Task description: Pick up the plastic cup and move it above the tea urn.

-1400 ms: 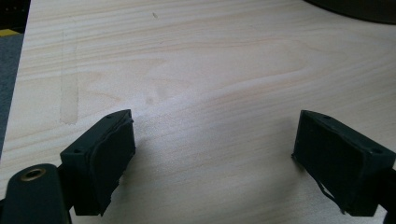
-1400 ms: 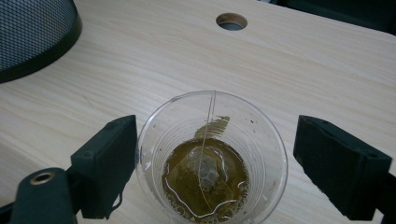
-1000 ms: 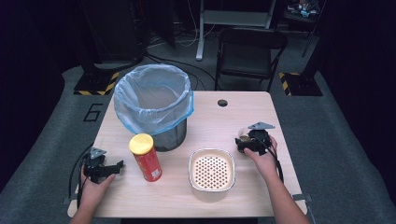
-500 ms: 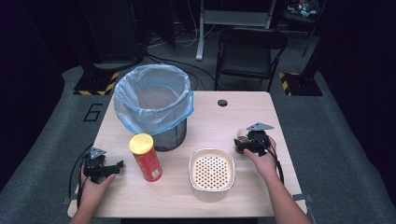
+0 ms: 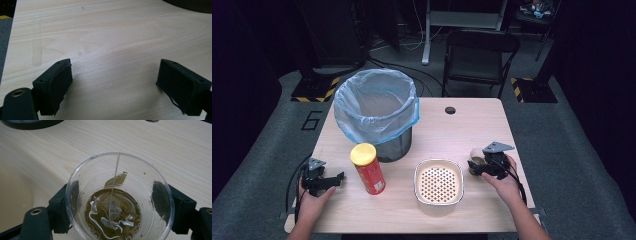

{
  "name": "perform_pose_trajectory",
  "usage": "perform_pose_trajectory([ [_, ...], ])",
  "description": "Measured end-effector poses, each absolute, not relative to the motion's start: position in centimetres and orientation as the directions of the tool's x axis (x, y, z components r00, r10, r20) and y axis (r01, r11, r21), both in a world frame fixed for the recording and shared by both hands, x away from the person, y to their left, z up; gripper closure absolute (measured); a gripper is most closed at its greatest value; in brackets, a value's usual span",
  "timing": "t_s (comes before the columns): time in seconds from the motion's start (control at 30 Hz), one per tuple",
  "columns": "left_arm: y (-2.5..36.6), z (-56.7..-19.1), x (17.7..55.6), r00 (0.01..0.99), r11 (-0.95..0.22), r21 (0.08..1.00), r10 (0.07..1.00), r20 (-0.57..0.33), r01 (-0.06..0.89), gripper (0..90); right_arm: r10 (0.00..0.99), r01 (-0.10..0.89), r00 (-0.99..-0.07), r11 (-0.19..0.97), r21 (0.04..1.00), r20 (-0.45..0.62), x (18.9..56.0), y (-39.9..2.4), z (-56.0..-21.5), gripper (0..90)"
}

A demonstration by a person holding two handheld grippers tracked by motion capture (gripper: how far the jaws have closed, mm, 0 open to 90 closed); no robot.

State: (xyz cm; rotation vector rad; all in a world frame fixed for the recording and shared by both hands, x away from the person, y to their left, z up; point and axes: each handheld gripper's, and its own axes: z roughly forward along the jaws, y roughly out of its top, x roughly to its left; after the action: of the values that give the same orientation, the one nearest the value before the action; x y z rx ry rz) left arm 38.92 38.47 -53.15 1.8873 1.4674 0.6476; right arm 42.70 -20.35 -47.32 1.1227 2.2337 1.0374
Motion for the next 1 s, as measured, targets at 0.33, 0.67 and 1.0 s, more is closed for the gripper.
perform_pose_trajectory([
  [0.33, 38.5, -53.2, 38.9, 0.250, -0.161, 0.748, 0.968, -0.008, 0.644, 12.5, 0.806, 0.463, -0.592, 0.361, 0.810, -0.021, 41.2, -21.2, -47.9, 21.0],
  [0.67, 38.5, -53.2, 38.9, 0.251, -0.161, 0.748, 0.968, -0.008, 0.644, 12.5, 0.809, 0.440, -0.587, 0.326, 0.837, -0.007, 41.0, -21.3, -48.5, 20.4],
  [1.0, 38.5, -53.2, 38.9, 0.251, -0.161, 0.748, 0.968, -0.008, 0.644, 12.5, 0.806, 0.450, -0.592, 0.332, 0.829, -0.002, 41.1, -21.5, -49.1, 27.8],
])
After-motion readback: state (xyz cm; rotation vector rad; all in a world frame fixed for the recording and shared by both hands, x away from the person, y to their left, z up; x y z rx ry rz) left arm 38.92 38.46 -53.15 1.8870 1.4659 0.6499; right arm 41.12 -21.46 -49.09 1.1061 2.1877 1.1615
